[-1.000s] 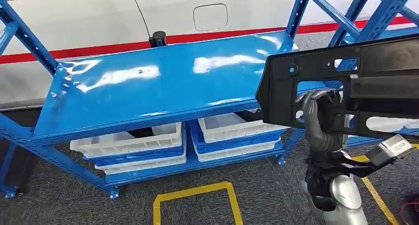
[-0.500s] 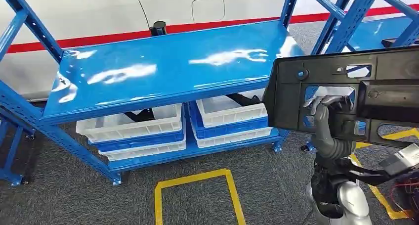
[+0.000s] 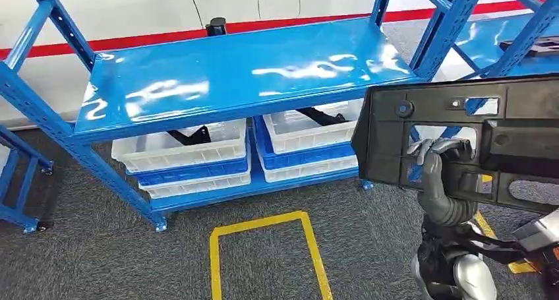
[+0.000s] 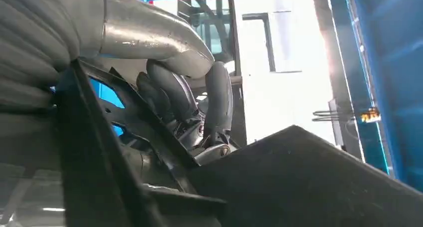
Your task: Take the parts from the cabinet and place them on the table.
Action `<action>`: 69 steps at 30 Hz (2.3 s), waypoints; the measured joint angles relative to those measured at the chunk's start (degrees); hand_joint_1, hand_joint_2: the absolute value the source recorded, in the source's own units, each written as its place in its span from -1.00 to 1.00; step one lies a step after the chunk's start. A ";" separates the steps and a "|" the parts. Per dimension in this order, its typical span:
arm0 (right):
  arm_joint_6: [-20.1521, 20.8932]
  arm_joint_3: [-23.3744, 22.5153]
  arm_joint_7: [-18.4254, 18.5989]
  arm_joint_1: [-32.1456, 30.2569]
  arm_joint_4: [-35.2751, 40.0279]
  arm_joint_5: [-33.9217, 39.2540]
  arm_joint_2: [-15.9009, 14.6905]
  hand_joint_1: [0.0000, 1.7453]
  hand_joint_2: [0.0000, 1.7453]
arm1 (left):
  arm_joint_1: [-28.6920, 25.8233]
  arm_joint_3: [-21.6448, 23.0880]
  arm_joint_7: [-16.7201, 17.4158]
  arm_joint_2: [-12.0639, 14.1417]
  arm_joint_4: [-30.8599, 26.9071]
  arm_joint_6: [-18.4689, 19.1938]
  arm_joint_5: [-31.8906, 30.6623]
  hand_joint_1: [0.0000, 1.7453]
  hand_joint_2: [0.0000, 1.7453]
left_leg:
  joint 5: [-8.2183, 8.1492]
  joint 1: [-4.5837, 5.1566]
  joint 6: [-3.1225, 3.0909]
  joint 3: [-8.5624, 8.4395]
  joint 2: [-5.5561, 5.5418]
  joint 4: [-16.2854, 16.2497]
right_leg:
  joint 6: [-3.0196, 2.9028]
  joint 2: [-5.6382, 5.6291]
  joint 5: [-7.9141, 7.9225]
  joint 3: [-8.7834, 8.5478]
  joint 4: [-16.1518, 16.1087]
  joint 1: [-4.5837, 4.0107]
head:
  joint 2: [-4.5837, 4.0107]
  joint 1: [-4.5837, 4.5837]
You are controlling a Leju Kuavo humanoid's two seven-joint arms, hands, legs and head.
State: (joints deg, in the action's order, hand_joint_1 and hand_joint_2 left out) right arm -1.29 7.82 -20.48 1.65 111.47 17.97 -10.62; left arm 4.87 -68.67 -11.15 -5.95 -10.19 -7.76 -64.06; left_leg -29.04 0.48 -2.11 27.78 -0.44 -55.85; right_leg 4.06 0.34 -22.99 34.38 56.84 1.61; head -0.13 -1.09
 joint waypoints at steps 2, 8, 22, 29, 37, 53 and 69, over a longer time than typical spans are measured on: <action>0.00 -0.33 -0.15 -0.61 0.41 -0.17 0.02 1.00 1.00 | 0.08 0.11 -0.13 -0.11 0.00 0.02 -0.13 -1.00 1.00 | 1.58 -0.41 -1.21 1.10 0.55 0.54 | -0.83 -0.14 -3.75 1.78 2.80 0.00 | 0.00 0.19; 0.00 -1.01 -0.15 -2.81 1.27 -0.39 0.06 1.00 1.00 | 0.08 0.52 -1.31 -0.42 0.00 -0.35 0.02 -1.00 1.00 | 5.44 0.22 -1.48 6.40 0.98 0.28 | 0.53 -0.18 -8.84 2.53 16.30 -0.01 | 0.00 0.24; 0.00 -1.27 -0.26 -5.39 2.82 -0.52 0.70 1.00 1.00 | -0.15 0.68 -1.33 -0.61 0.04 0.04 -0.76 -1.00 1.00 | -1.92 -1.17 2.62 14.68 0.30 -18.72 | -2.54 0.84 -4.70 -6.07 -2.13 0.17 | 0.00 -0.72; 0.94 -1.05 0.42 -9.36 6.34 -2.69 1.71 1.00 1.00 | -0.15 2.71 -2.65 -0.76 0.04 0.07 -3.56 -1.00 1.00 | 1.48 -1.57 2.40 3.24 -0.04 -1.31 | -1.16 0.48 -4.10 -3.50 -0.16 0.09 | 0.00 -1.01; 3.85 -0.50 0.00 -9.40 5.99 -0.59 2.36 1.00 1.00 | -0.12 2.84 -4.92 -0.61 0.04 -2.14 -0.68 -1.00 1.00 | 4.85 -1.22 -0.43 6.07 1.43 -0.24 | -1.23 -0.08 -13.15 3.96 18.28 0.07 | 0.00 -0.53; 5.99 3.34 -0.44 -9.38 3.45 0.41 6.49 1.00 1.00 | -1.15 1.03 -5.35 1.31 0.04 -6.73 1.31 -1.00 1.00 | -4.98 -1.59 2.41 13.07 0.37 -19.04 | -3.34 -2.21 -4.11 -2.59 0.71 -0.43 | 0.00 -0.68; 6.71 7.39 0.07 -7.79 0.41 -0.70 7.69 1.00 1.00 | -1.38 0.48 -7.10 2.10 -0.15 -4.94 1.73 -1.00 1.00 | 3.23 -0.93 -0.60 3.43 4.27 0.64 | 0.01 -0.55 -9.44 3.65 14.63 -0.32 | 0.00 0.22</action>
State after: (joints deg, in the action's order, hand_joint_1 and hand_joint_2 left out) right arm 5.42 15.21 -20.41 -6.13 111.89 17.27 -2.93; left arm 3.49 -68.20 -18.25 -3.85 -10.34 -12.70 -62.34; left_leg -25.80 -0.45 -2.71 31.21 3.82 -55.21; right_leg 4.08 -0.22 -32.44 38.03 71.47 1.29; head -0.13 -0.87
